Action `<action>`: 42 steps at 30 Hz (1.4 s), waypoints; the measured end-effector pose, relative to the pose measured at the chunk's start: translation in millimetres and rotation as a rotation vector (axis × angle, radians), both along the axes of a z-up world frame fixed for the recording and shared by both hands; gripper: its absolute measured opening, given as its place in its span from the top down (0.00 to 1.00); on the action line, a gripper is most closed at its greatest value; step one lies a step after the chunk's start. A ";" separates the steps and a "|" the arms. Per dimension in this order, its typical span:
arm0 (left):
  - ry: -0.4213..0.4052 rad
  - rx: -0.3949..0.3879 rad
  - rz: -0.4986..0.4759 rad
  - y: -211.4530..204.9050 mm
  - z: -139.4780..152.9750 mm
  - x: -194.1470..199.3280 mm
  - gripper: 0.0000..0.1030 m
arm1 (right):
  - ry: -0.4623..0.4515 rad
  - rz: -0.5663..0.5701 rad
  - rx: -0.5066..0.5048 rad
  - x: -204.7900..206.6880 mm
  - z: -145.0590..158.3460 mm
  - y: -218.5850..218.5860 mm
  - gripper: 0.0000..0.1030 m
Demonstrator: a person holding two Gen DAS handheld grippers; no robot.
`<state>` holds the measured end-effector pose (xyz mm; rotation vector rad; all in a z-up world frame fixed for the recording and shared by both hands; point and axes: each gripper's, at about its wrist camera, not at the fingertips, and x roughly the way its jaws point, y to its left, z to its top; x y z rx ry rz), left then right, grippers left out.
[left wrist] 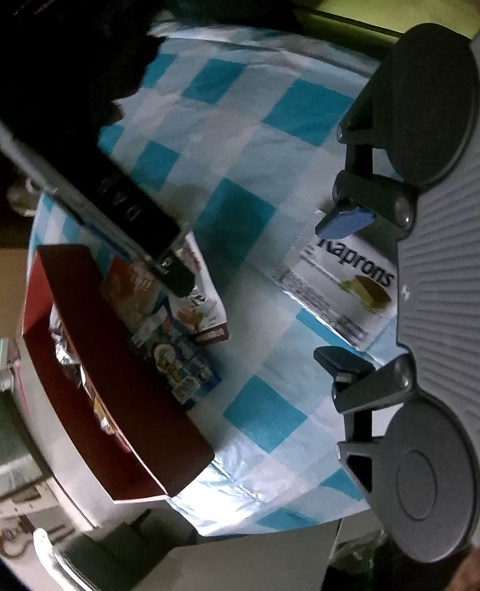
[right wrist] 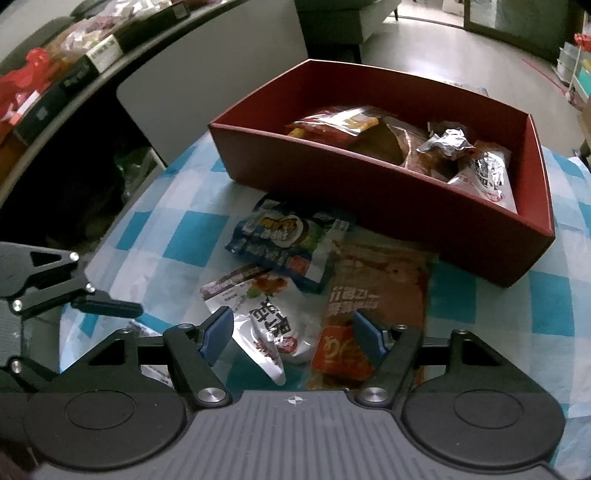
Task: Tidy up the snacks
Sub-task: 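Move both tools down to the snacks on the tablecloth beside the box, then grasp the white Kaprons wafer packet with the left tool while the right tool grasps the white snack bag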
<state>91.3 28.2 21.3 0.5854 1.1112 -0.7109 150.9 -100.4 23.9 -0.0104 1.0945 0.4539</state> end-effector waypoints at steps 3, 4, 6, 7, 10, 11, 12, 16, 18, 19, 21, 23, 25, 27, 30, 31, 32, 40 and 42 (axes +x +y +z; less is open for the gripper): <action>0.026 0.018 -0.052 -4.5 -1.8 -1.0 0.43 | 0.008 -0.001 0.004 1.2 -1.7 -0.5 0.23; 0.044 0.016 -0.070 -6.8 -2.3 -0.9 0.43 | 0.011 0.001 0.002 1.3 -2.5 0.0 0.23; 0.055 0.025 -0.100 -11.7 -6.3 -1.6 0.34 | 0.018 0.005 0.001 1.5 -4.4 0.8 0.23; 0.047 0.040 -0.112 -14.5 -9.0 -3.1 0.33 | 0.022 0.009 -0.002 1.9 -5.4 1.3 0.23; 0.019 0.089 -0.118 -19.7 -20.5 -4.1 0.29 | 0.023 0.010 -0.009 4.1 -6.7 1.3 0.23; 0.020 0.077 -0.099 -17.6 -22.1 -3.1 0.26 | 0.023 0.007 -0.007 5.6 -6.3 0.3 0.23; 0.038 0.056 -0.062 -14.4 -22.8 -0.8 0.27 | 0.023 0.002 -0.006 7.1 -5.7 -0.8 0.23; 0.063 -0.022 0.136 -0.4 -22.6 -1.6 0.39 | 0.015 -0.026 -0.008 14.6 -2.9 -8.0 0.23; 0.044 -0.039 0.205 2.0 -20.5 -8.4 0.44 | 0.013 -0.035 -0.003 18.7 -1.8 -10.8 0.23; 0.037 -0.042 0.244 3.8 -20.1 -10.9 0.44 | 0.012 -0.037 -0.001 20.9 -1.6 -11.3 0.23; 0.040 -0.071 0.332 9.1 -19.5 -13.8 0.44 | 0.012 -0.019 0.001 22.8 -2.3 -8.7 0.22; 0.060 -0.119 0.412 17.5 -19.6 -17.6 0.44 | 0.025 0.006 0.002 23.2 -6.2 -3.3 0.17; 0.074 -0.165 0.510 27.2 -18.9 -19.8 0.44 | 0.026 0.033 -0.016 22.4 -11.3 5.1 0.14; 0.119 -0.221 0.574 35.0 -19.1 -19.3 0.44 | -0.016 0.071 -0.051 22.2 -11.7 15.4 0.14; 0.132 -0.260 0.608 37.7 -18.2 -19.9 0.44 | -0.035 0.089 -0.022 28.3 -11.4 25.2 0.14; 0.123 -0.259 0.612 37.4 -17.2 -20.3 0.44 | -0.037 0.111 -0.017 29.6 -10.8 29.8 0.15; 0.114 -0.259 0.616 38.2 -17.0 -20.1 0.44 | -0.029 0.138 -0.009 30.6 -11.3 34.4 0.17; 0.115 -0.254 0.652 48.1 -17.4 -18.6 0.44 | 0.151 0.222 0.110 18.5 -19.7 44.4 0.19; 0.103 -0.242 0.647 46.2 -17.0 -18.7 0.44 | 0.121 0.212 0.079 11.0 -14.3 41.6 0.19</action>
